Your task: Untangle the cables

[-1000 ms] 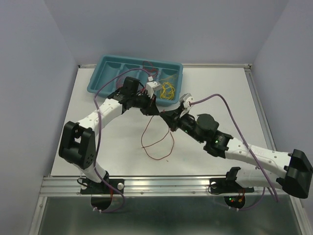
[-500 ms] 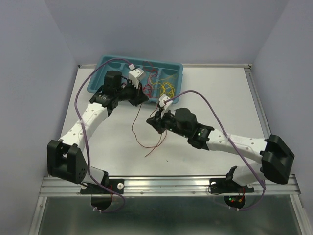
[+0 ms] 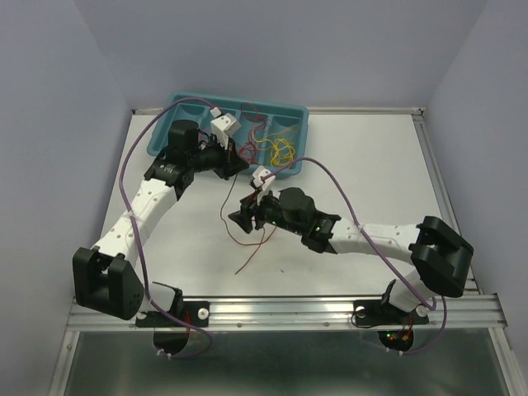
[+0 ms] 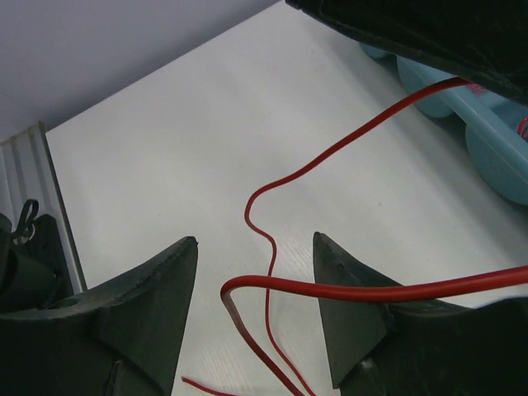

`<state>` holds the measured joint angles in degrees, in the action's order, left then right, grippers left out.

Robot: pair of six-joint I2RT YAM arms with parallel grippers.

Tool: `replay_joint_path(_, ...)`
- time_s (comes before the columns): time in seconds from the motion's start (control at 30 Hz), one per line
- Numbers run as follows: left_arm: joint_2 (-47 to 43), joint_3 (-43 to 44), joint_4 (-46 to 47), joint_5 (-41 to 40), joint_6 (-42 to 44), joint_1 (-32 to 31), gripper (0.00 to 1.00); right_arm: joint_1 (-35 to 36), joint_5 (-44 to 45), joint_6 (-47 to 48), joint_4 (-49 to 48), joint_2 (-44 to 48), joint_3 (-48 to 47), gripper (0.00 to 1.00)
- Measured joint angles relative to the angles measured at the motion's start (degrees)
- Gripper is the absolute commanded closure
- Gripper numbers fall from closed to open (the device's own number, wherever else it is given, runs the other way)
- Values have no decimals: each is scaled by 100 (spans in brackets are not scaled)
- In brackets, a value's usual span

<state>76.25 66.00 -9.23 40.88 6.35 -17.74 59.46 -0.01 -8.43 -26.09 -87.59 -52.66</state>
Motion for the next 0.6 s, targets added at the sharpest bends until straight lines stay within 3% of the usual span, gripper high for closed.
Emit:
replay_joint_path(0.2, -26, -35, 24, 153, -105, 109, 100, 168, 411, -103, -487, -365, -4, 23)
replay_joint_path(0.43, -35, -81, 42, 350, -203, 223, 100, 533, 1349, -155, -706, -1158, -138, 22)
replay_joint_path(0.6, -35, -81, 44, 455, -243, 278, 100, 590, 1530, -166, -997, -1637, -382, 22)
